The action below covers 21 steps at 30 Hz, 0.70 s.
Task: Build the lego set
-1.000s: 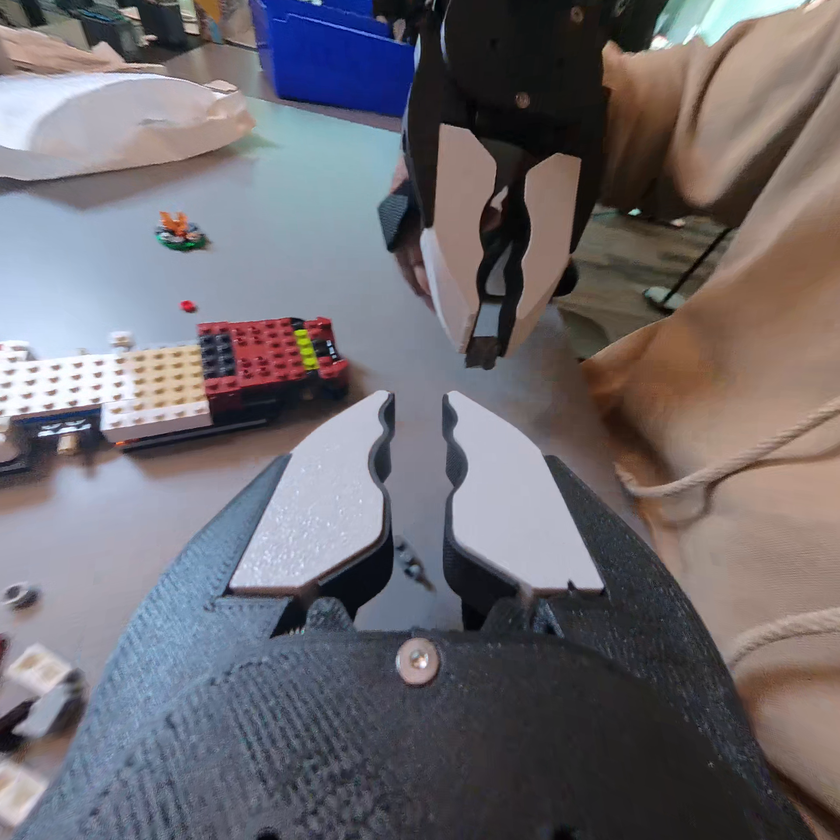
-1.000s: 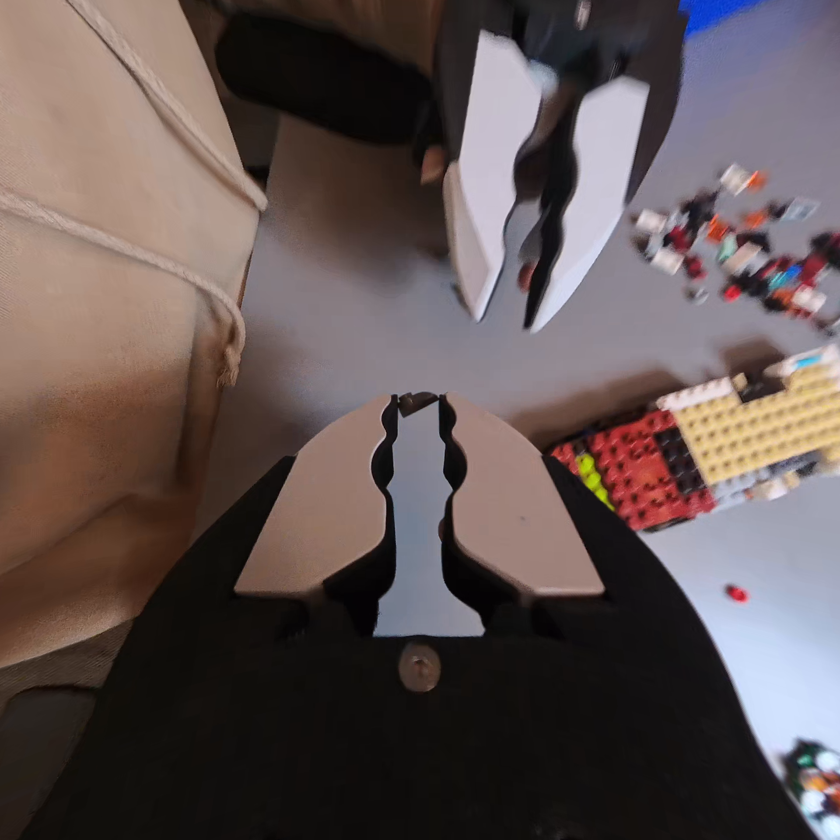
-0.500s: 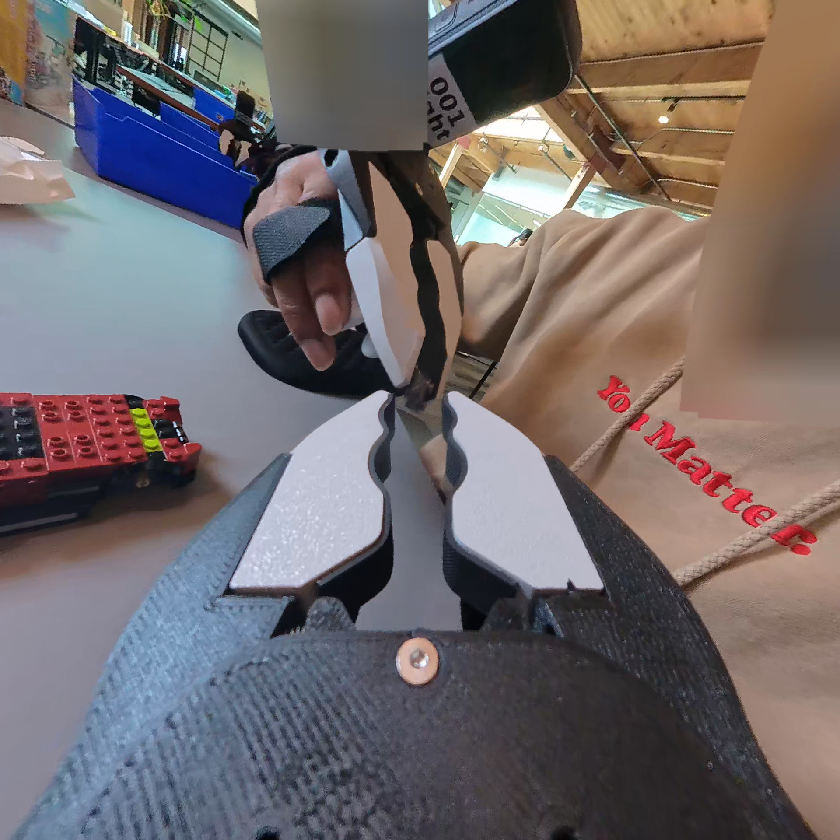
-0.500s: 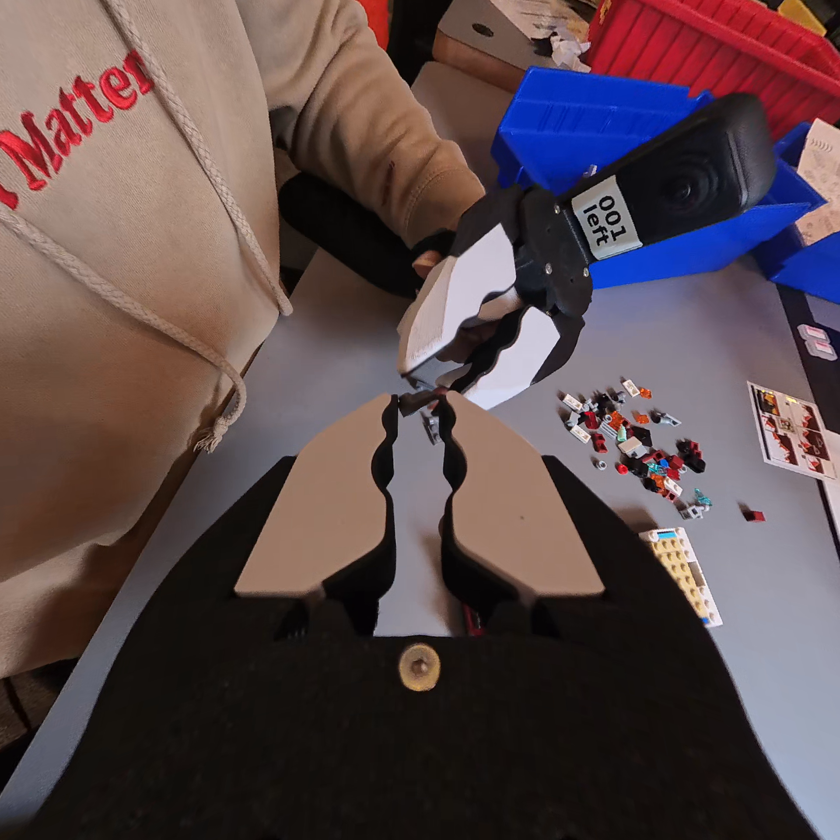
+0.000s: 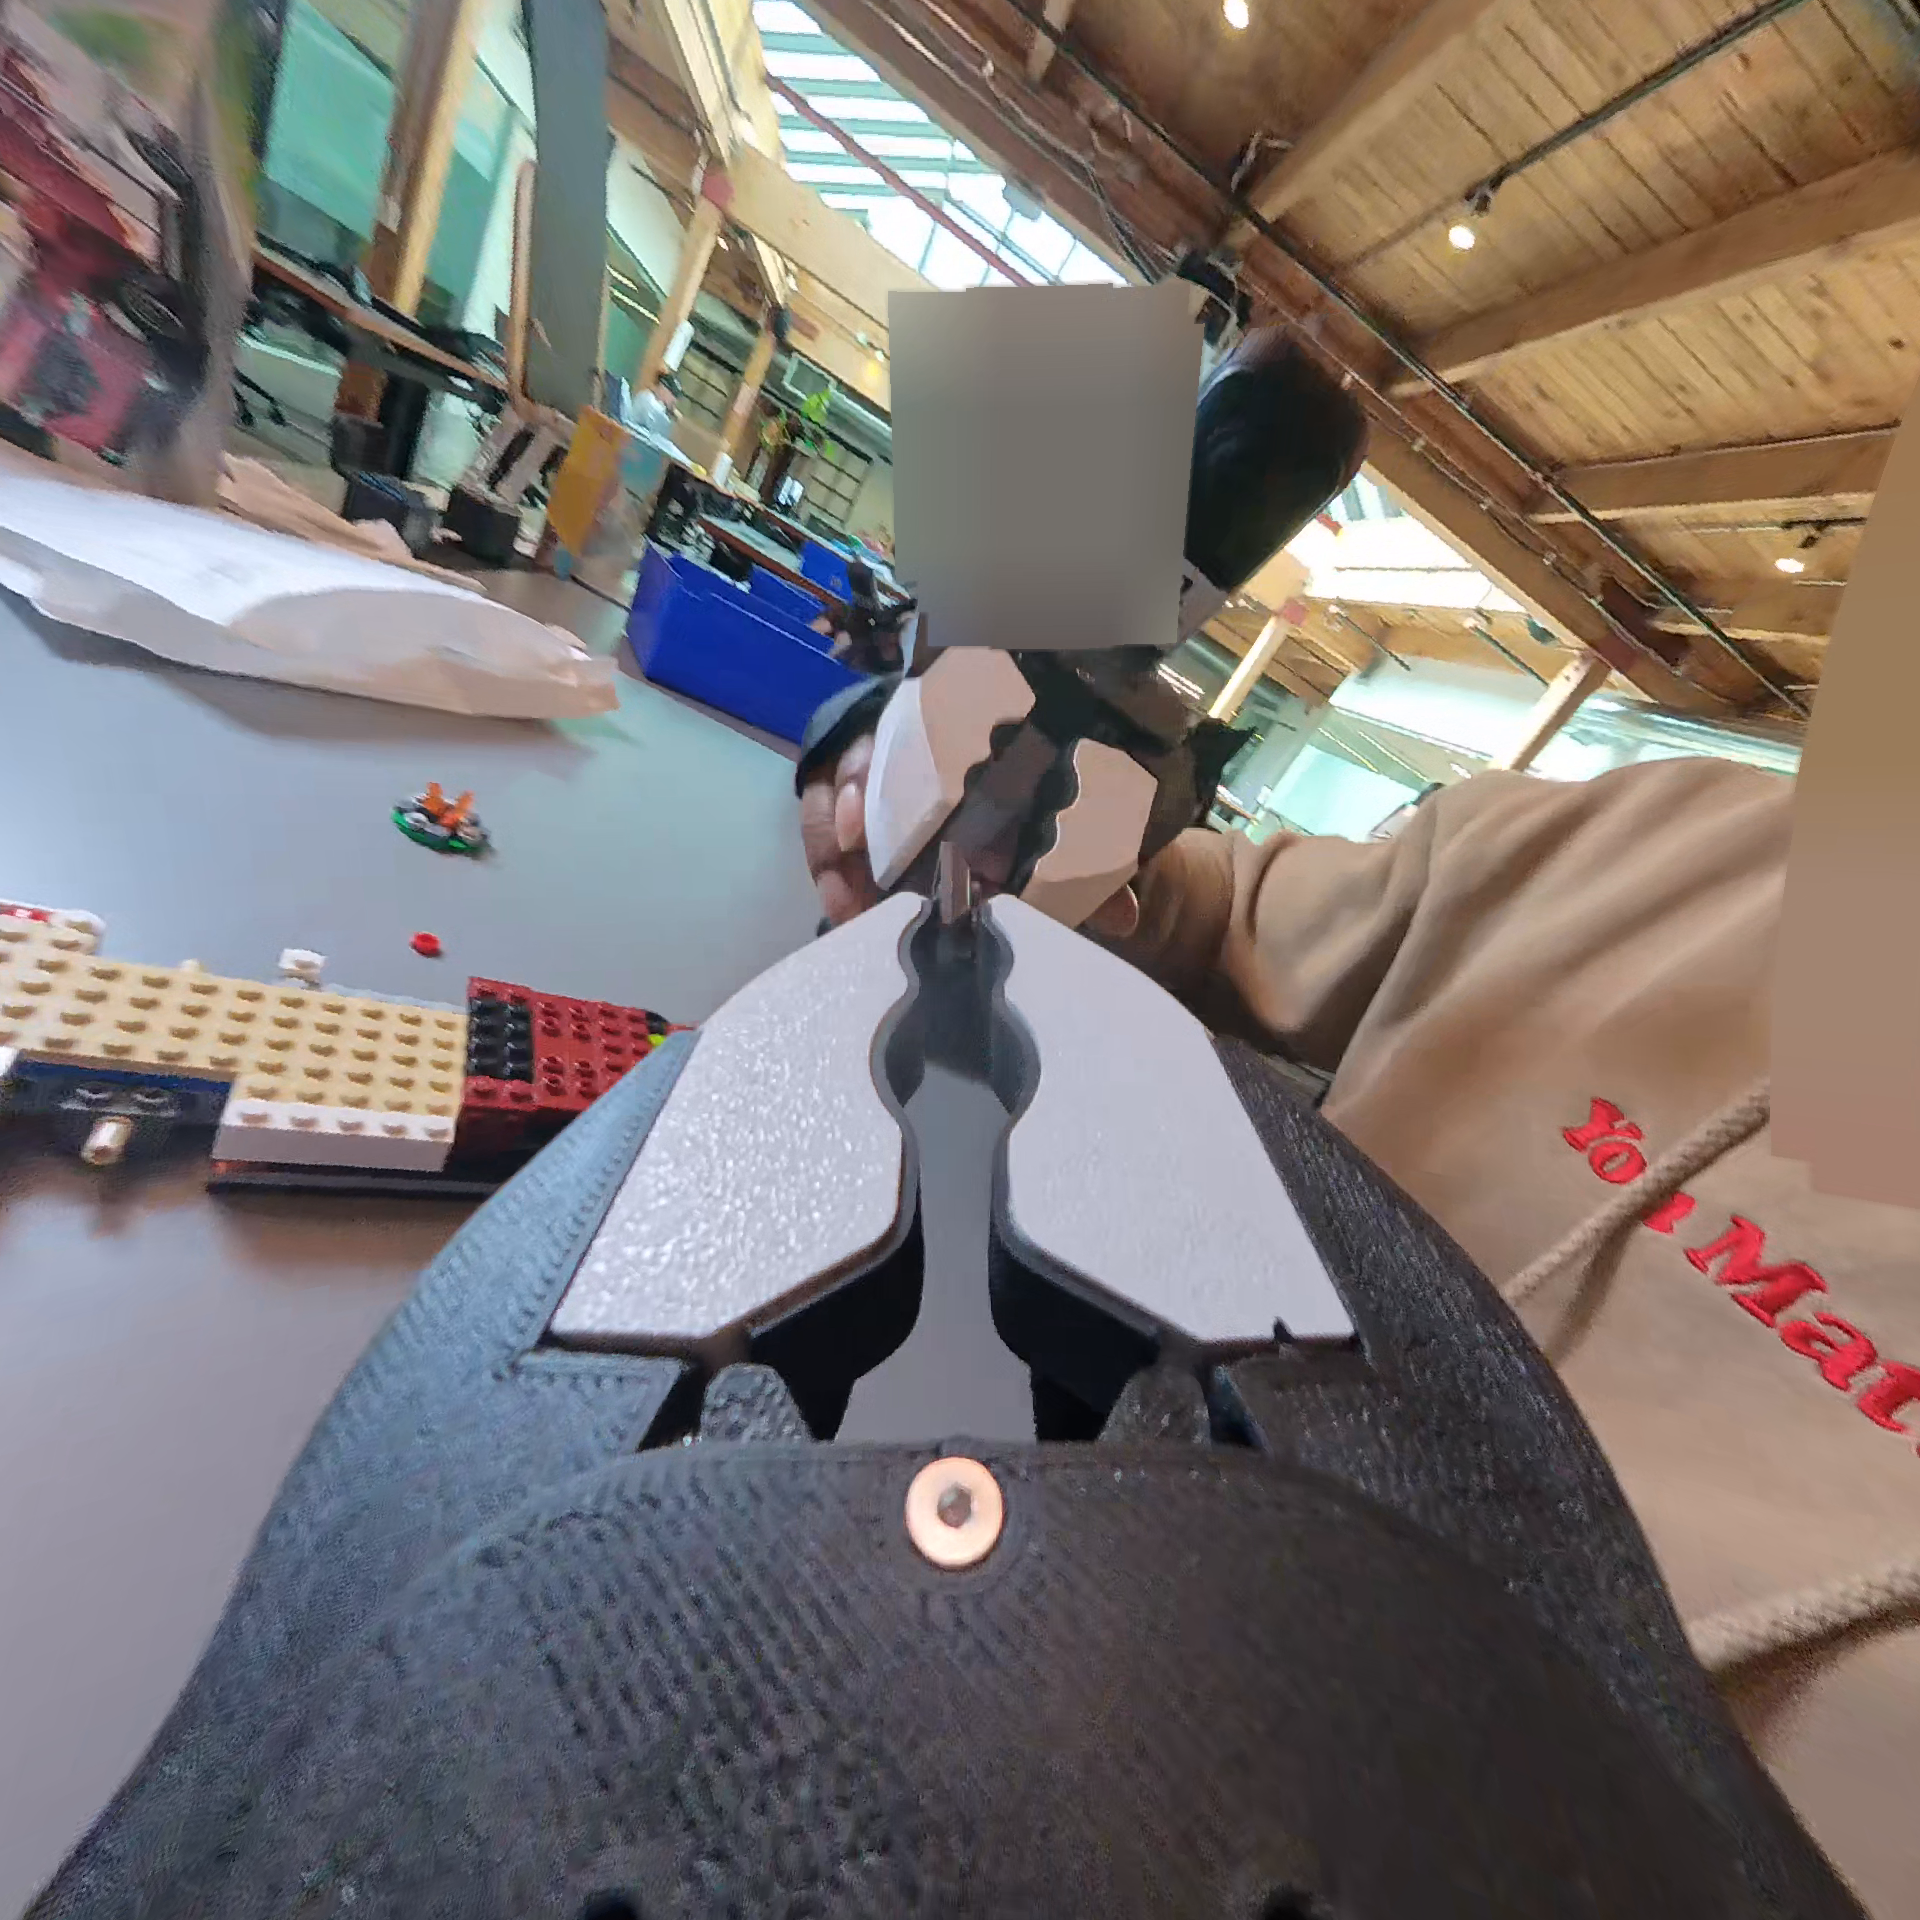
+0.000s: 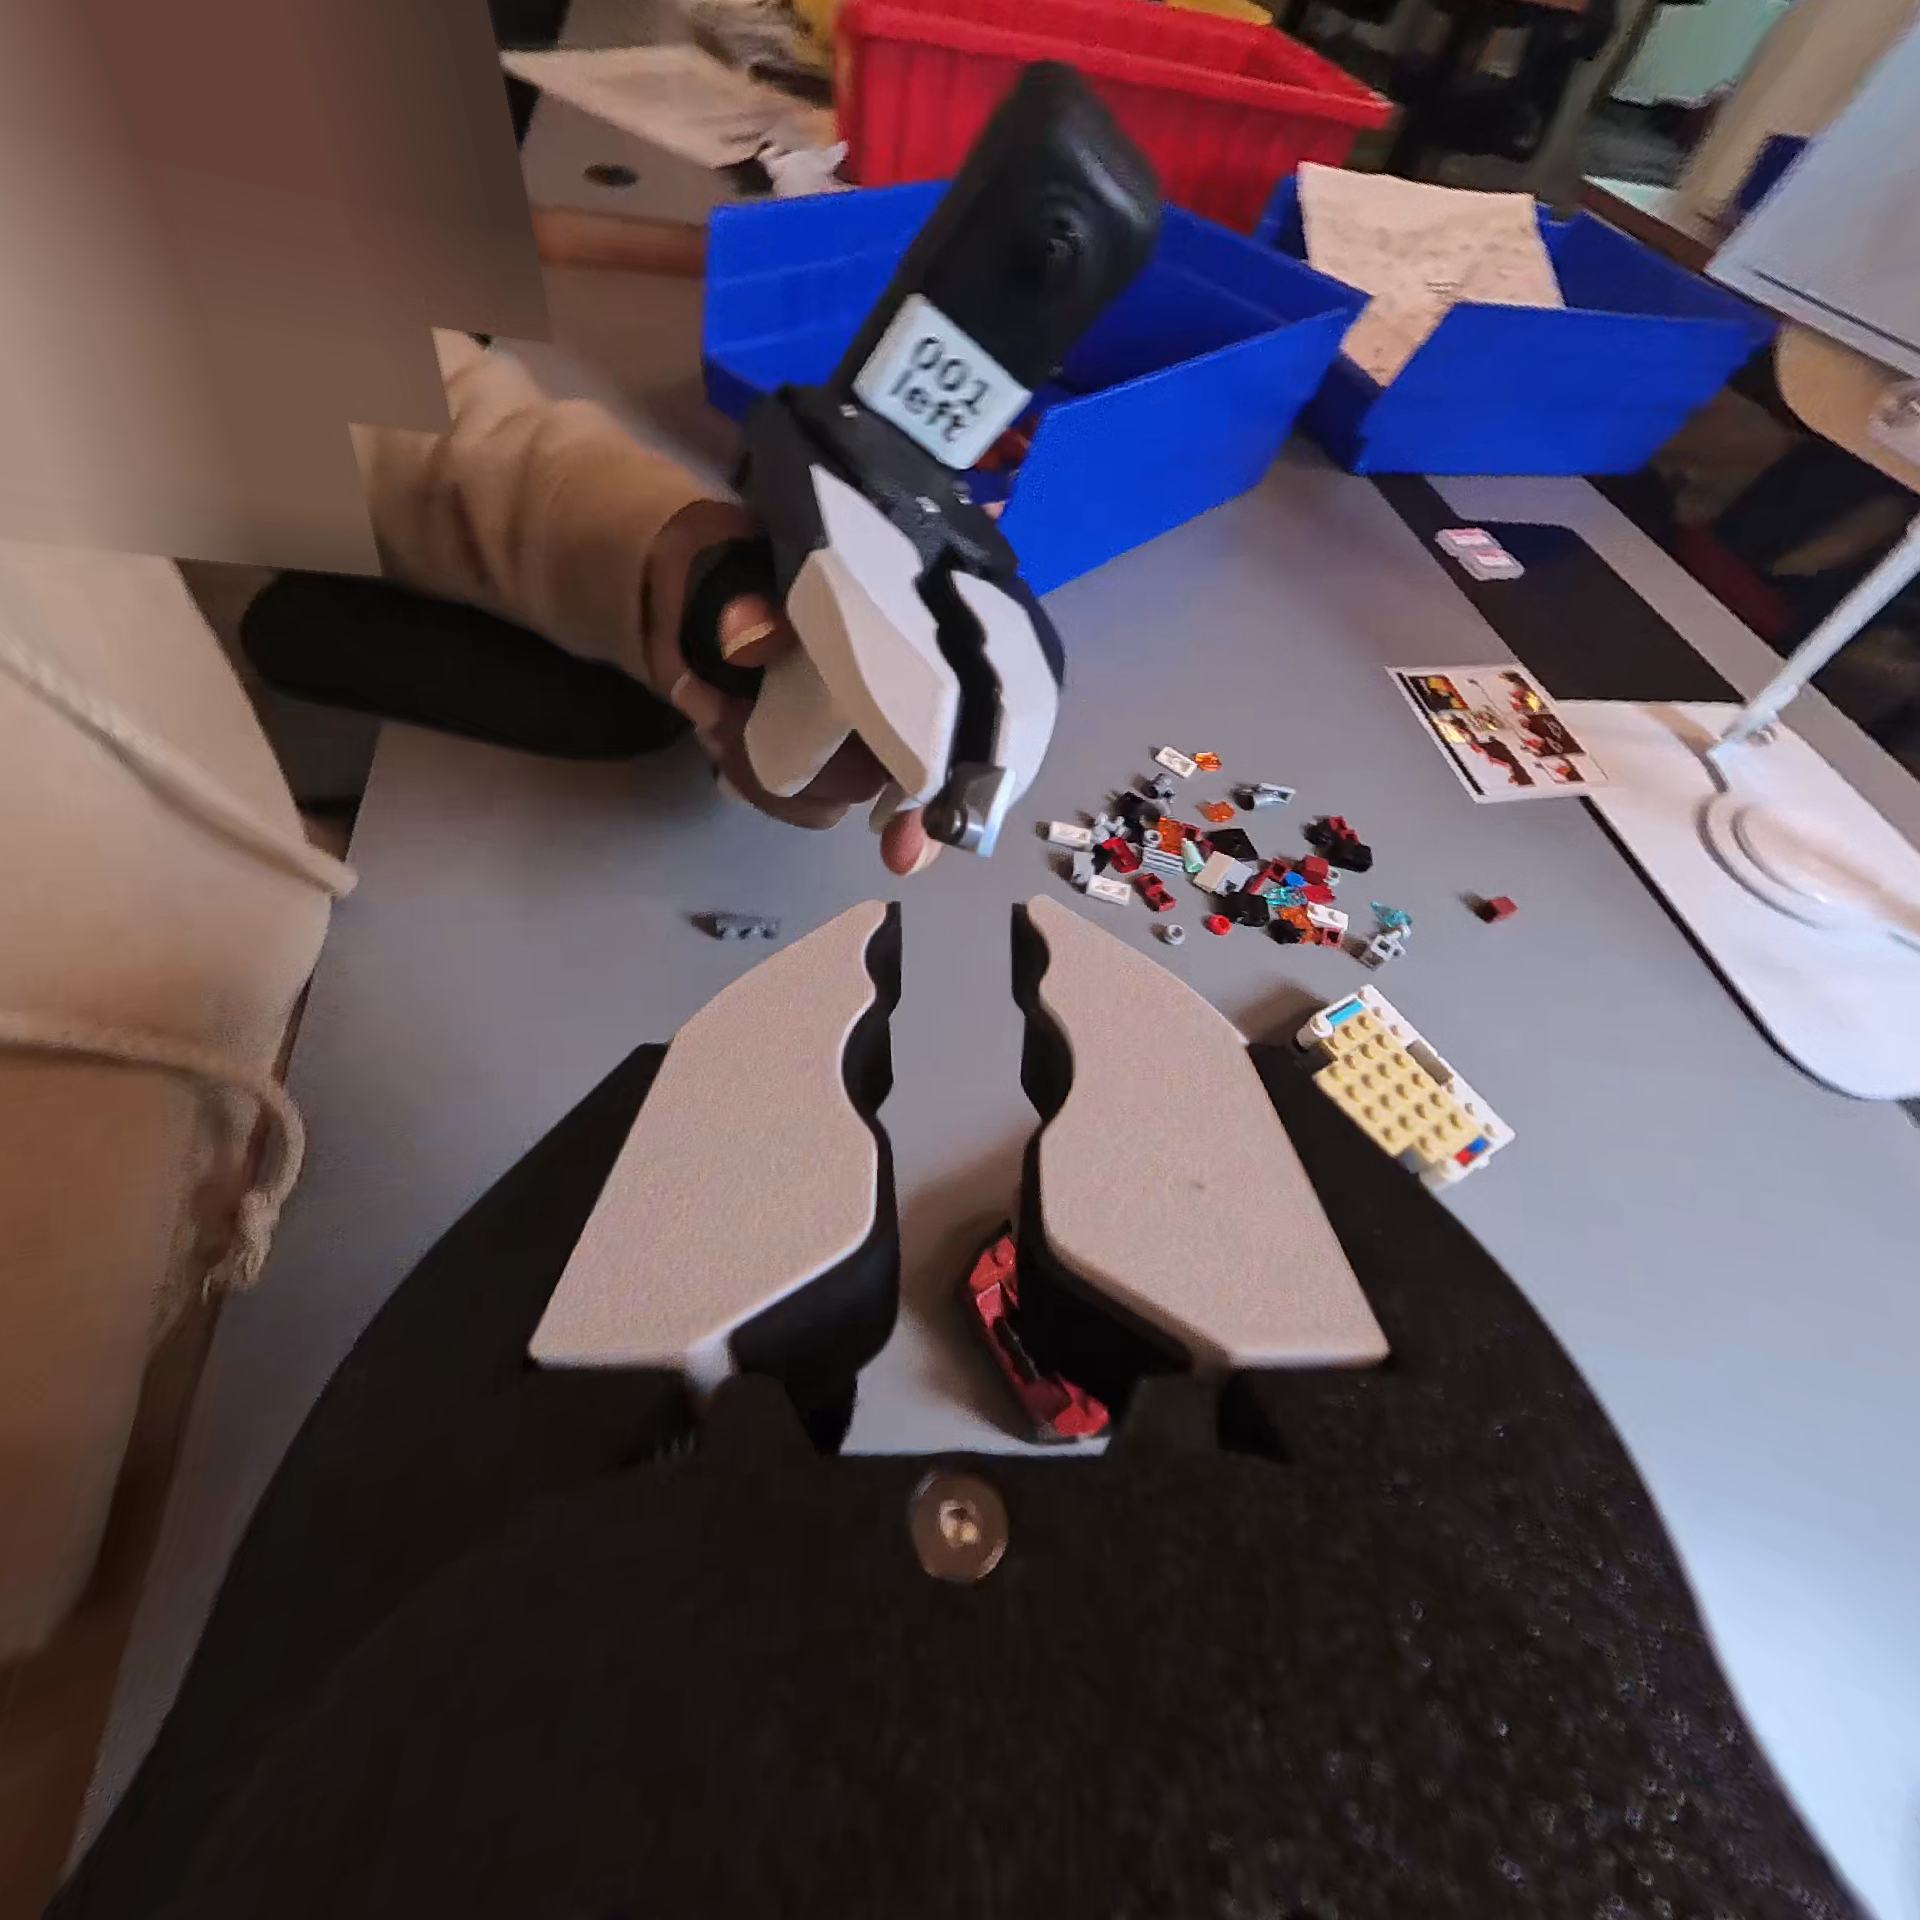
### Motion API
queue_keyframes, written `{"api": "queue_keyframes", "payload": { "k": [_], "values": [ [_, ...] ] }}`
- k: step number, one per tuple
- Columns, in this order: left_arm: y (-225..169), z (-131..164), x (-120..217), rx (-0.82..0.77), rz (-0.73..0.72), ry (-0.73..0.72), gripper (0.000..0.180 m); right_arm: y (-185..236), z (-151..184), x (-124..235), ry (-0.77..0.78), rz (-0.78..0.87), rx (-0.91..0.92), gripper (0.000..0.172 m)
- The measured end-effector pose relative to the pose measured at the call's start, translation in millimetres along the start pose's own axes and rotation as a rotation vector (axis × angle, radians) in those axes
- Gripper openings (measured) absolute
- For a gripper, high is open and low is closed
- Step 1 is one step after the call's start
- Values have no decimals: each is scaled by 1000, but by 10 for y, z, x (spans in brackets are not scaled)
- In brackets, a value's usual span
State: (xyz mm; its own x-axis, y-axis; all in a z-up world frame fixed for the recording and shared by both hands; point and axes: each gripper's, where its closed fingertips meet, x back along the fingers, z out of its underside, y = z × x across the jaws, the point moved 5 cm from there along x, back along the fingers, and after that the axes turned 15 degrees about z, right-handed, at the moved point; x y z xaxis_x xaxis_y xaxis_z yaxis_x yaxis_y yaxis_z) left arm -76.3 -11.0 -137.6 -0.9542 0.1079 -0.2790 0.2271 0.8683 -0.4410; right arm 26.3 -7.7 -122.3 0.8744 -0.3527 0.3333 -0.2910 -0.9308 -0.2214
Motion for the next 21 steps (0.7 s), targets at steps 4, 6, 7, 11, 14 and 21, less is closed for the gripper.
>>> {"api": "queue_keyframes", "payload": {
  "k": [4,6,7,11,14,21],
  "values": [
    [-25,-52,8,-99,-37,-19,6,29,-33,-66,-84,-3,-229,22],
    [-61,-58,-10,-125,-22,-25,6,48,-73,-89,-117,-42,-297,21],
    [-76,-60,-17,-135,-16,-26,6,51,-87,-101,-122,-60,-314,19],
    [-111,-72,-26,-169,-10,-16,6,43,-124,-102,-133,-109,-318,10],
    [-116,-29,-38,-215,-16,66,6,54,-95,-84,-50,-155,-225,9],
    [-45,183,-64,-354,-136,399,14,46,104,1,408,-249,250,8]
  ]
}}
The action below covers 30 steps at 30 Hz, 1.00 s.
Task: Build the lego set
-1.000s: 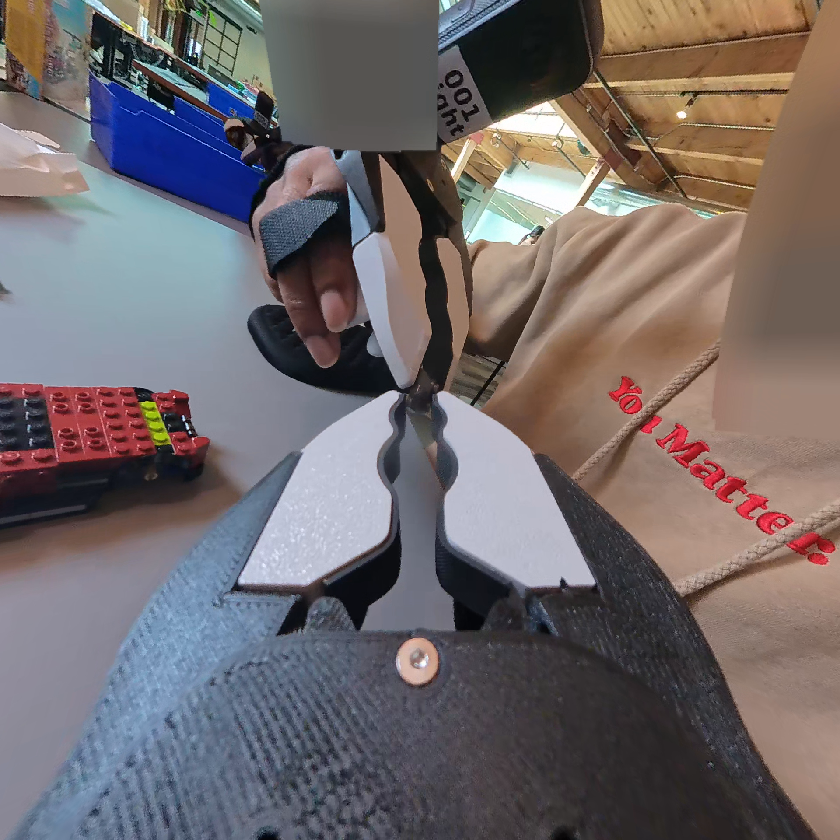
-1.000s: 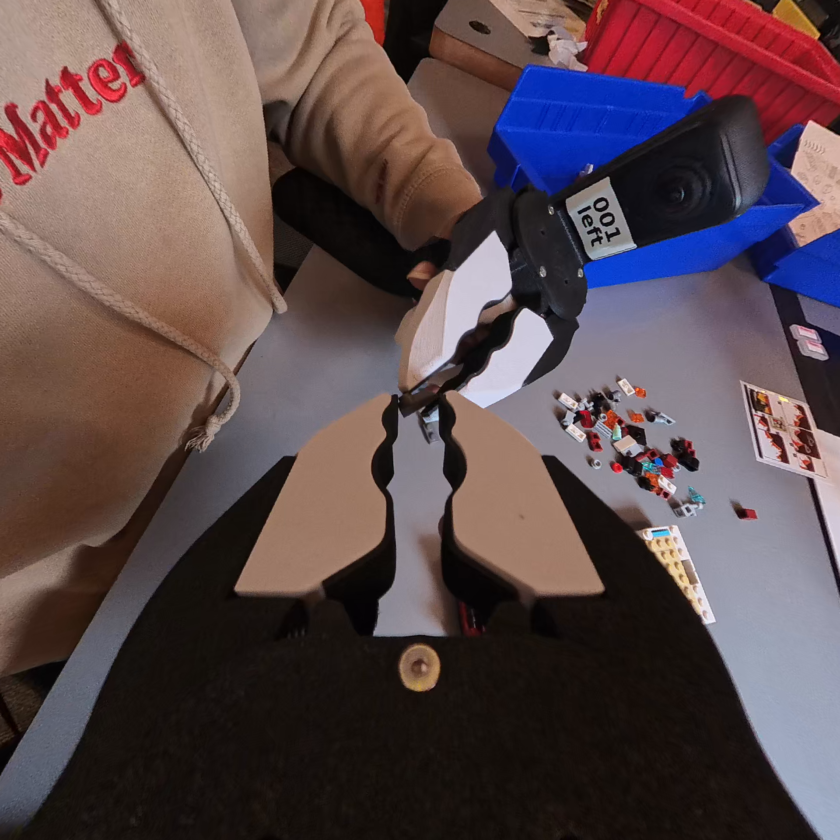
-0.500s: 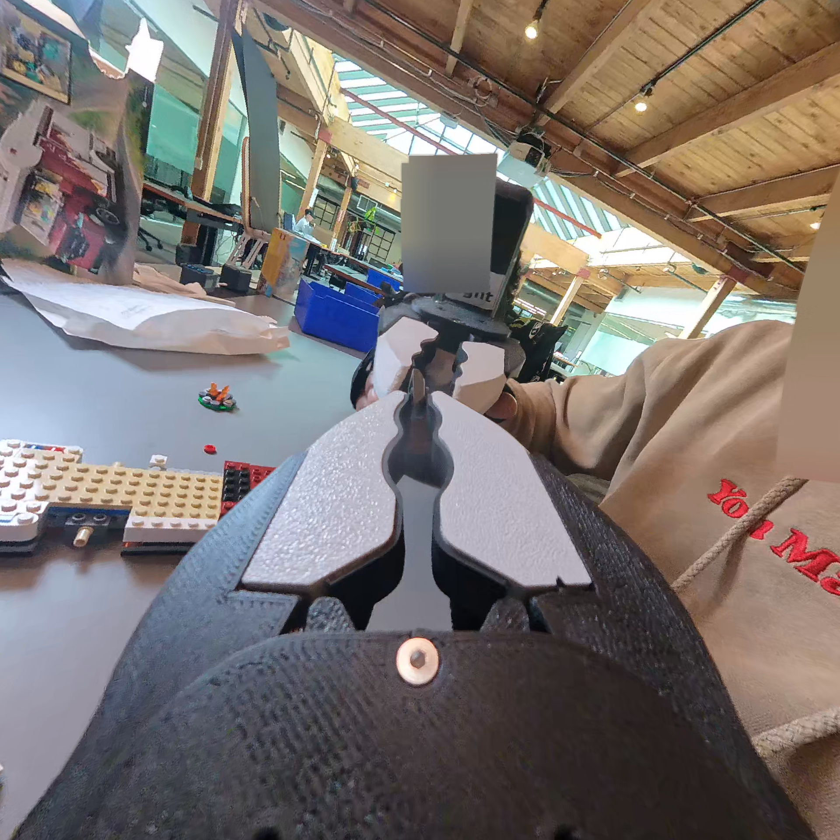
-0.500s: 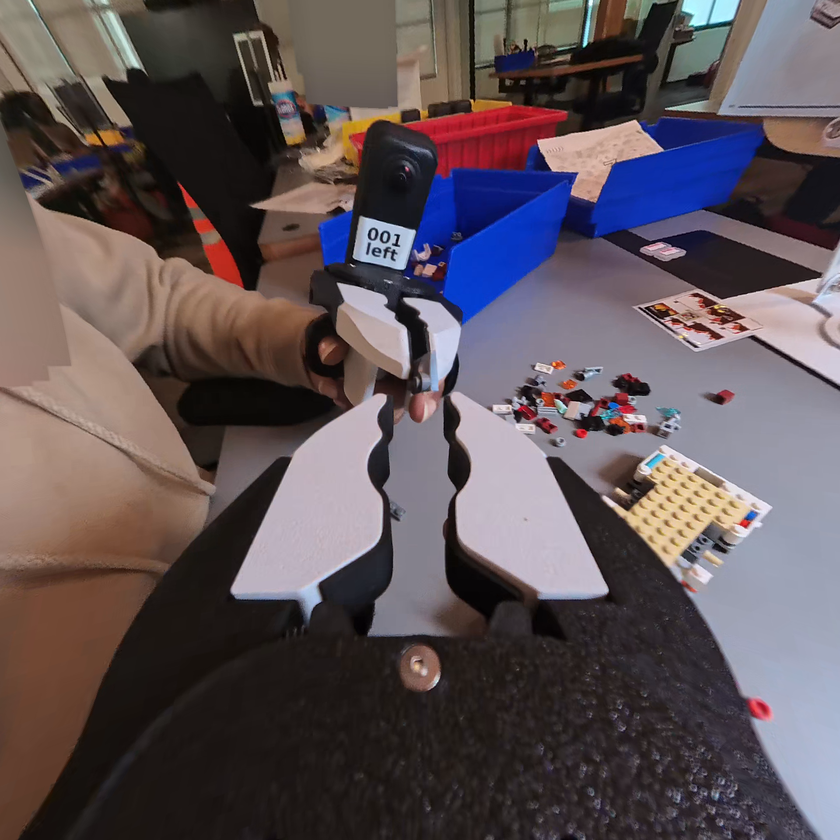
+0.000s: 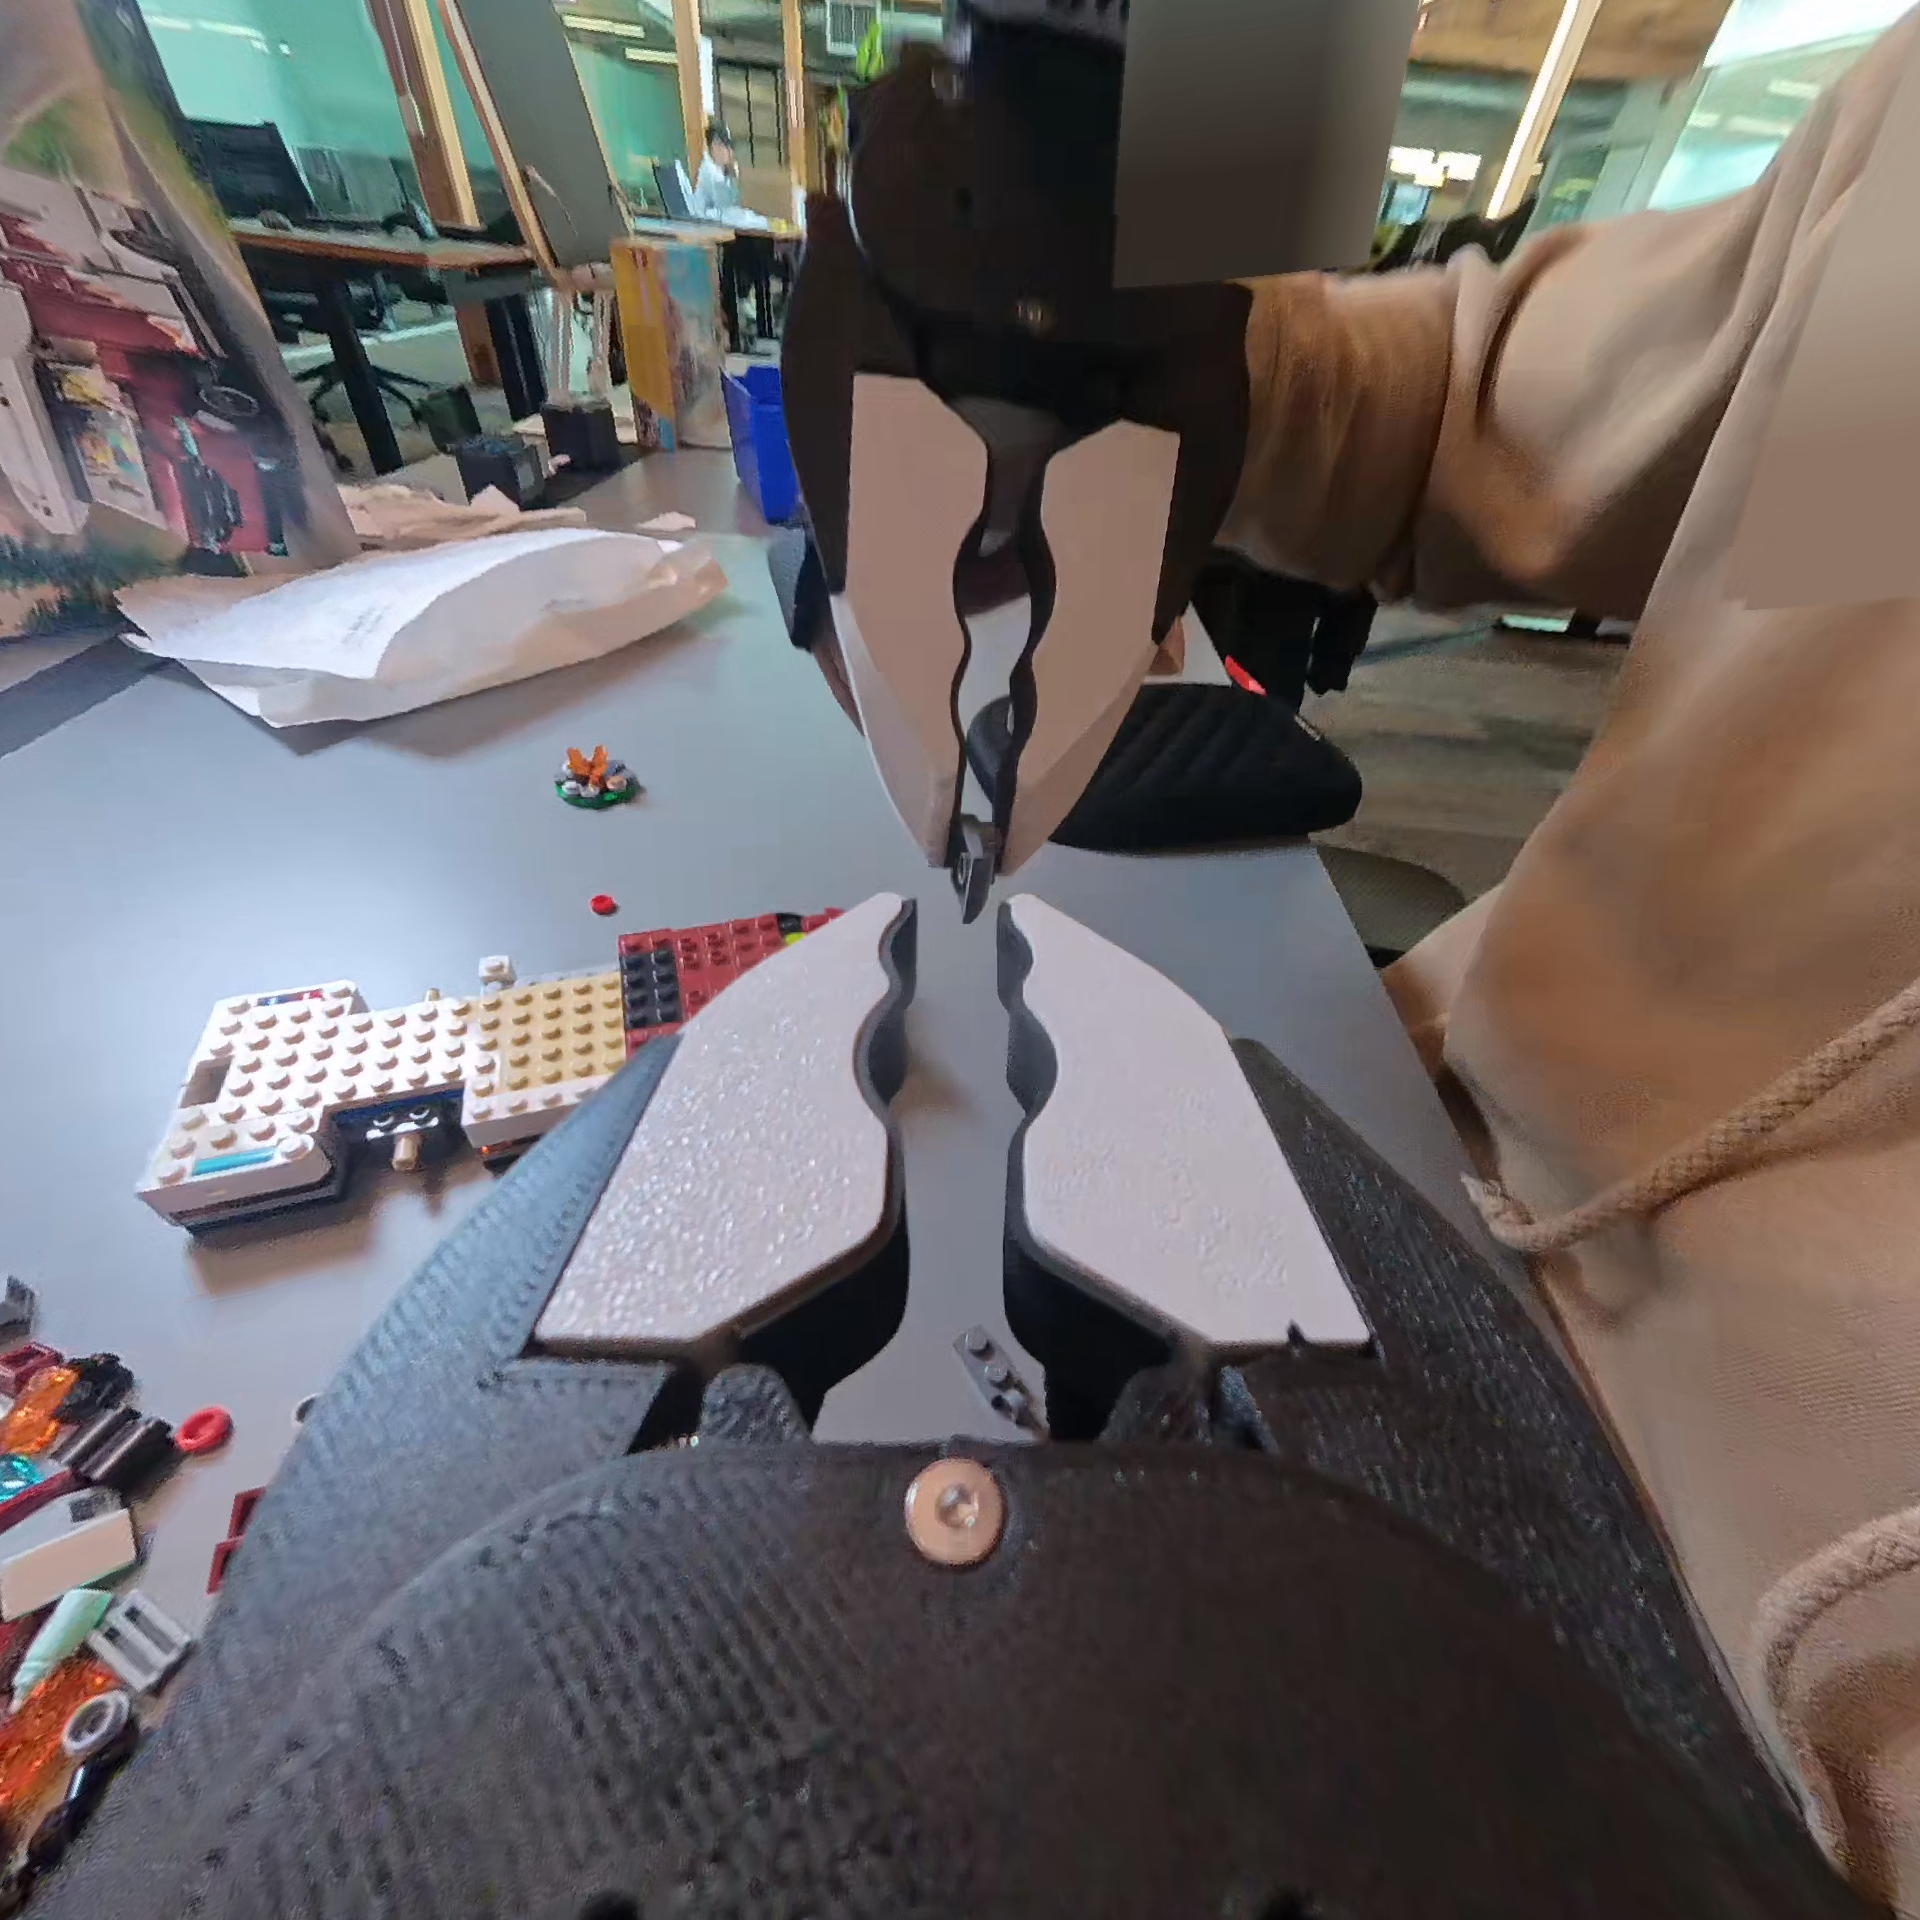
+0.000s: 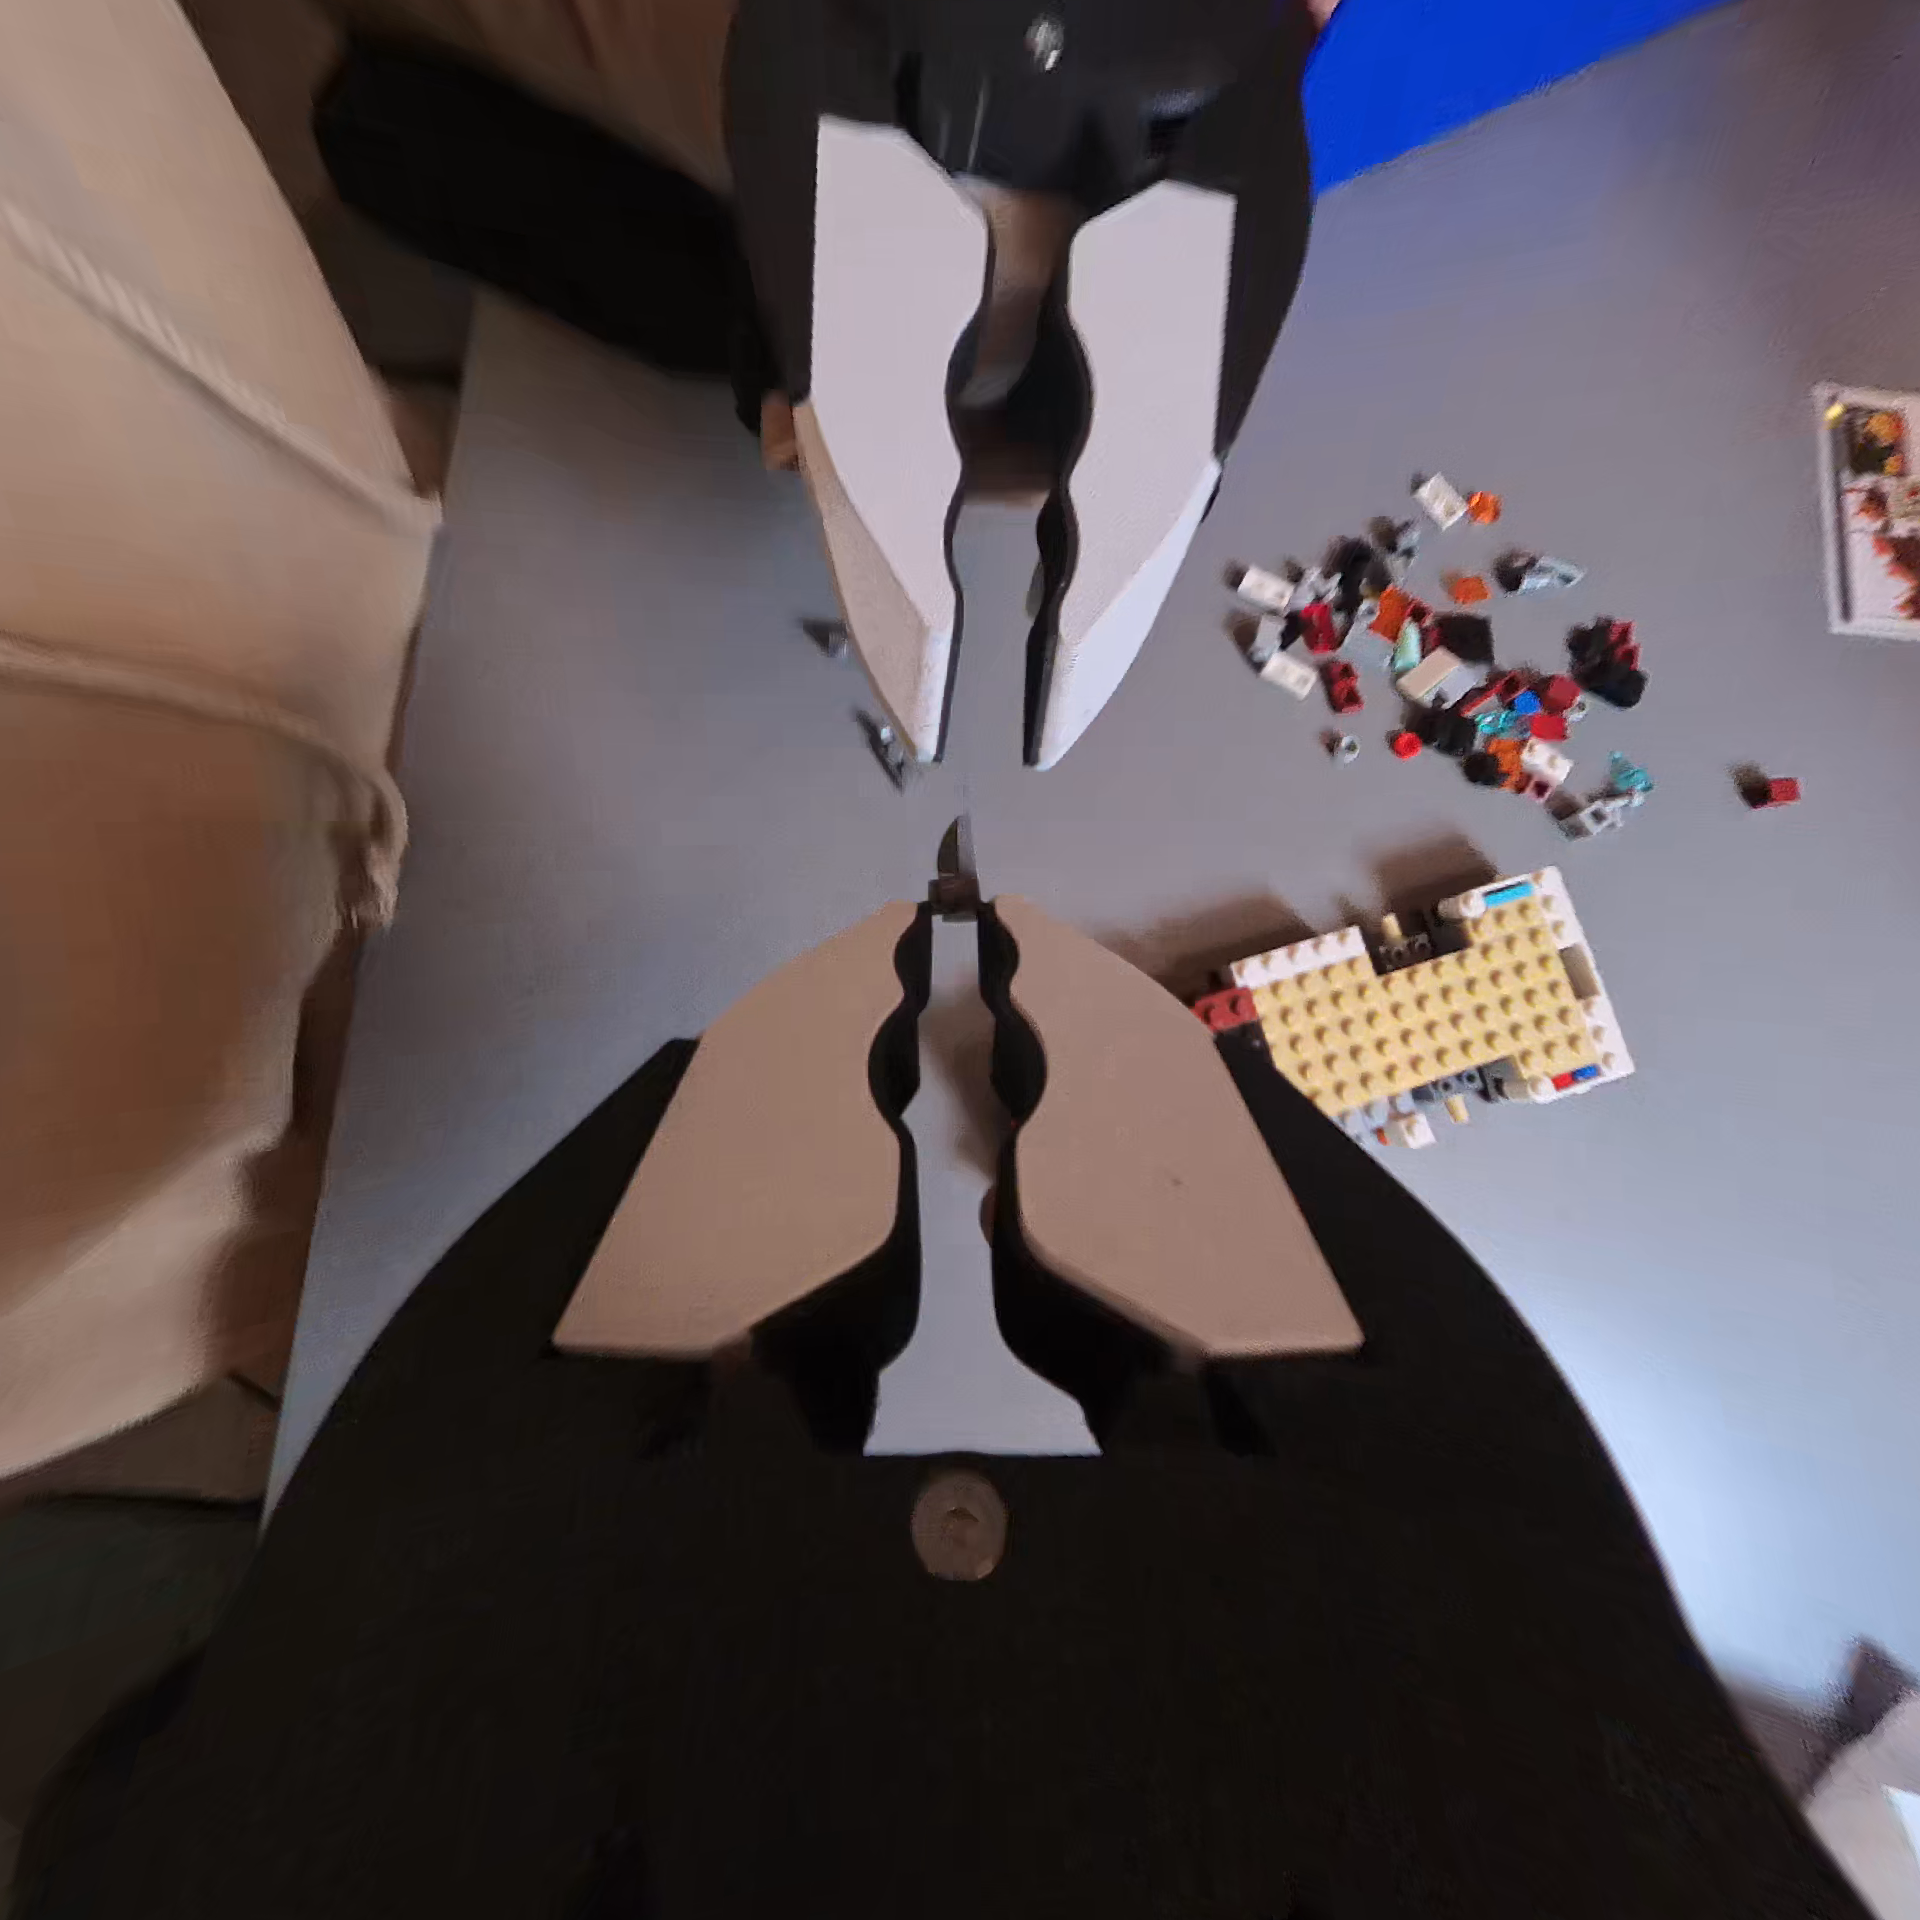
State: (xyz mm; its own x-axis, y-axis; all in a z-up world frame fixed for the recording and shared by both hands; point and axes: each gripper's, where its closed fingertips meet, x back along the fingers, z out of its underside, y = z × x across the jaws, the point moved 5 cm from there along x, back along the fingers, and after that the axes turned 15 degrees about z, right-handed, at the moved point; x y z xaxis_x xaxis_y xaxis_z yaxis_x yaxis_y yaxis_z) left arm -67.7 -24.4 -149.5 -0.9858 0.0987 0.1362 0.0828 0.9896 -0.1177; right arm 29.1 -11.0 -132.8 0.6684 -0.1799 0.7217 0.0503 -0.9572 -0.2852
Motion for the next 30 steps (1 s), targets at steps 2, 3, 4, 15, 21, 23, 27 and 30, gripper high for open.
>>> {"api": "queue_keyframes", "payload": {
  "k": [2,3,4,15,21,23,27,30],
  "values": [
    [-9,66,-56,-5,-7,69,16,18,32,-47,125,-11,88,8],
    [-18,98,-82,-10,-4,100,16,31,34,-72,165,-24,119,8],
    [-25,128,-104,-6,1,125,16,45,26,-97,190,-38,138,8],
    [-20,202,-153,28,-10,163,5,65,-30,-230,228,-78,174,8],
    [115,-8,18,105,-90,-80,4,-173,-141,-60,-48,99,-9,14],
    [179,-82,100,158,-117,-191,4,-222,-170,14,-165,187,-62,18],
    [246,-163,187,252,-143,-361,4,-236,-220,30,-343,421,-149,23],
    [264,-186,198,320,-136,-452,4,-201,-247,-44,-385,578,-133,24]
  ]
}}
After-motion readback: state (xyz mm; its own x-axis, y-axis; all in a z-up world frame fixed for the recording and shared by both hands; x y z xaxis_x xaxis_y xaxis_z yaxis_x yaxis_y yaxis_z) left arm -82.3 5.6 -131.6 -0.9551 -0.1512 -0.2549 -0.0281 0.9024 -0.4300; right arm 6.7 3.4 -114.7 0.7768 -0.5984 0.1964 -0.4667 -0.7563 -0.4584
